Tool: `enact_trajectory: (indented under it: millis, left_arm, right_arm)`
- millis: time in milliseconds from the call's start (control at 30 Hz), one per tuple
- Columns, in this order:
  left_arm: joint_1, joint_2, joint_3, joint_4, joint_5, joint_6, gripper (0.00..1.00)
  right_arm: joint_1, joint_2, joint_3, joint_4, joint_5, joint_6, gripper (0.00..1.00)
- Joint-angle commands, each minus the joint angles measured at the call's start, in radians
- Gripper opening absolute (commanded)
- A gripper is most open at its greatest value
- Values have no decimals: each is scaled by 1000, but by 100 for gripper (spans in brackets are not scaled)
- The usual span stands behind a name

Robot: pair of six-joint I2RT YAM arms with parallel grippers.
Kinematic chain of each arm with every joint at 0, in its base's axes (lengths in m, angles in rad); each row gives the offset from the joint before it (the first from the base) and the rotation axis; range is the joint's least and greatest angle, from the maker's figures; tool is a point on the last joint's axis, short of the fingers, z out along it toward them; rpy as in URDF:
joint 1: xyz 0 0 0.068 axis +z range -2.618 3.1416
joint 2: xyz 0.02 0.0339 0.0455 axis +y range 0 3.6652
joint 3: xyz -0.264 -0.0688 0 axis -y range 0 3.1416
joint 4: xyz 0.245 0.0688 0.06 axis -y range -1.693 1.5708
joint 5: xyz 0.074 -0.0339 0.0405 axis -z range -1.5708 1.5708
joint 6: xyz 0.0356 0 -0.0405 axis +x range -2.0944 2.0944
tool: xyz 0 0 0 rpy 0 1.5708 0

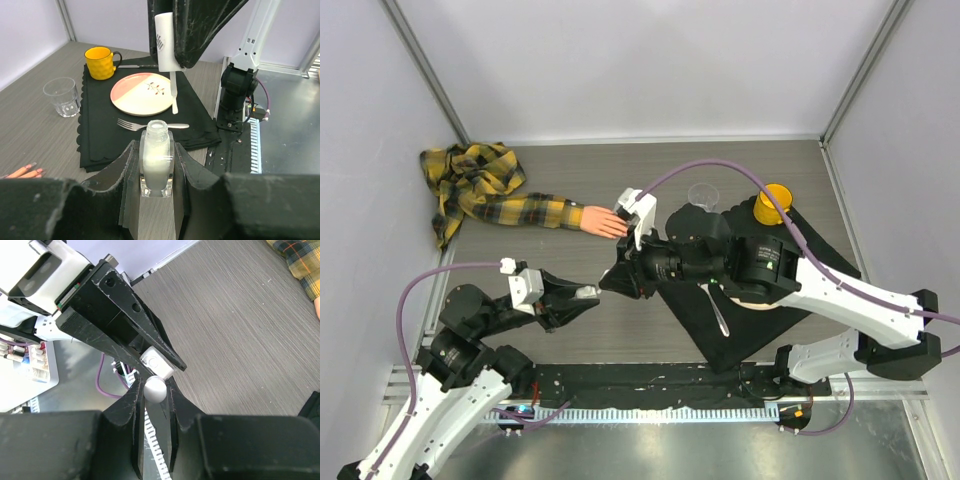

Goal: Paint the nails

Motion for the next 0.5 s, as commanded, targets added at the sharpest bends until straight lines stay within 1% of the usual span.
enact_trajectory:
  millis: [0, 267, 300, 467]
  left_arm:
    - [1, 2, 8, 22, -18, 4, 0]
    - [1, -1, 8, 24, -17, 1, 0]
    - [1, 2, 7, 22, -17, 3, 0]
    - [1, 2, 8, 22, -17, 1, 0]
  right_arm:
    - [10, -9, 51, 33, 14, -12, 0]
    - [10, 23, 76, 41, 31, -26, 0]
    - [10, 28, 79, 39, 63, -28, 1]
    - [10, 43, 96, 39, 63, -32, 0]
